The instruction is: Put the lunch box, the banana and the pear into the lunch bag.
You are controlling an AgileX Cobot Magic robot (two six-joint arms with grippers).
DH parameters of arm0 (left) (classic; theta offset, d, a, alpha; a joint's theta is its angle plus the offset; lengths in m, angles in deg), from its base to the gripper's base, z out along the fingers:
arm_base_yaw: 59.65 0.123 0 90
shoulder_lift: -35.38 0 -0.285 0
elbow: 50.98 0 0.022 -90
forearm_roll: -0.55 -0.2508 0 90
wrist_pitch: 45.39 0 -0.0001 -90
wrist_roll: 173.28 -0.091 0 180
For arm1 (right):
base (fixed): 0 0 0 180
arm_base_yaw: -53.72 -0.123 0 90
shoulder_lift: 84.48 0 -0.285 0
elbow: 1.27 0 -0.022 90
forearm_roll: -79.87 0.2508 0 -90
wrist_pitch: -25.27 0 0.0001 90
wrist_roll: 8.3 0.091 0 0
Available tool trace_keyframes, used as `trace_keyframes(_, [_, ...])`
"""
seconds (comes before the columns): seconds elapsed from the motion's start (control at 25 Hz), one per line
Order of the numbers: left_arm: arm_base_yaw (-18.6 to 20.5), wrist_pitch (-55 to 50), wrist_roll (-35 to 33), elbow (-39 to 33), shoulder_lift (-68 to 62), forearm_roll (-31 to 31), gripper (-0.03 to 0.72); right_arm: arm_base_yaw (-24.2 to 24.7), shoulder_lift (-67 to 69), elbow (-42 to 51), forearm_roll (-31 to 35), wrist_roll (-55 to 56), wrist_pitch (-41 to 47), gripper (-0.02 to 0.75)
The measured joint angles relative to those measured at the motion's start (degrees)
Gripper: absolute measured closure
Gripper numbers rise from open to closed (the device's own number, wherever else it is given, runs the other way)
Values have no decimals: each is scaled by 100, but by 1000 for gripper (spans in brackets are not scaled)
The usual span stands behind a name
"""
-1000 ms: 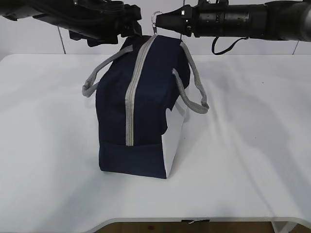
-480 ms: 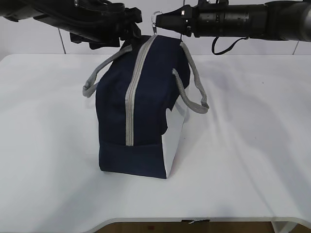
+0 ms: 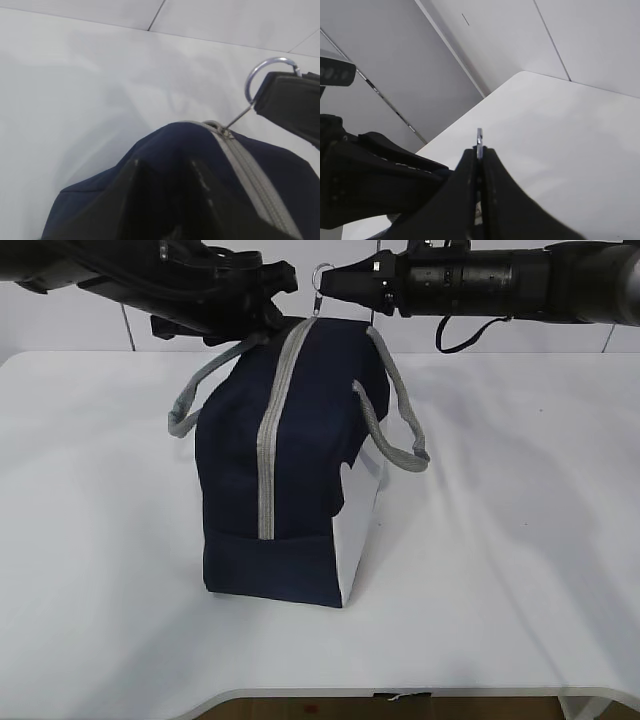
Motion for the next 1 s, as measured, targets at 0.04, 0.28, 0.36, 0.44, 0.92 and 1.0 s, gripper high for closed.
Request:
trace_keyframes(0.04, [0, 0, 0, 0, -5, 0, 510, 0, 0, 0, 0, 0, 0, 731])
trace_keyframes(0.28, [-10, -10, 0, 0, -54, 24, 663, 0, 0, 0, -26, 0, 0, 731])
trace_keyframes(0.36, [-10, -10, 0, 0, -54, 24, 669, 0, 0, 0, -26, 0, 0, 731])
trace_keyframes(0.44, [-10, -10, 0, 0, -54, 24, 672, 0, 0, 0, -26, 0, 0, 731])
trace_keyframes(0.92, [-10, -237, -272, 0, 256, 13, 673, 0, 0, 0, 300, 22, -58, 731])
trace_keyframes(1.0, [-10, -343, -407, 0, 306, 5, 673, 0, 0, 0, 323, 22, -59, 731])
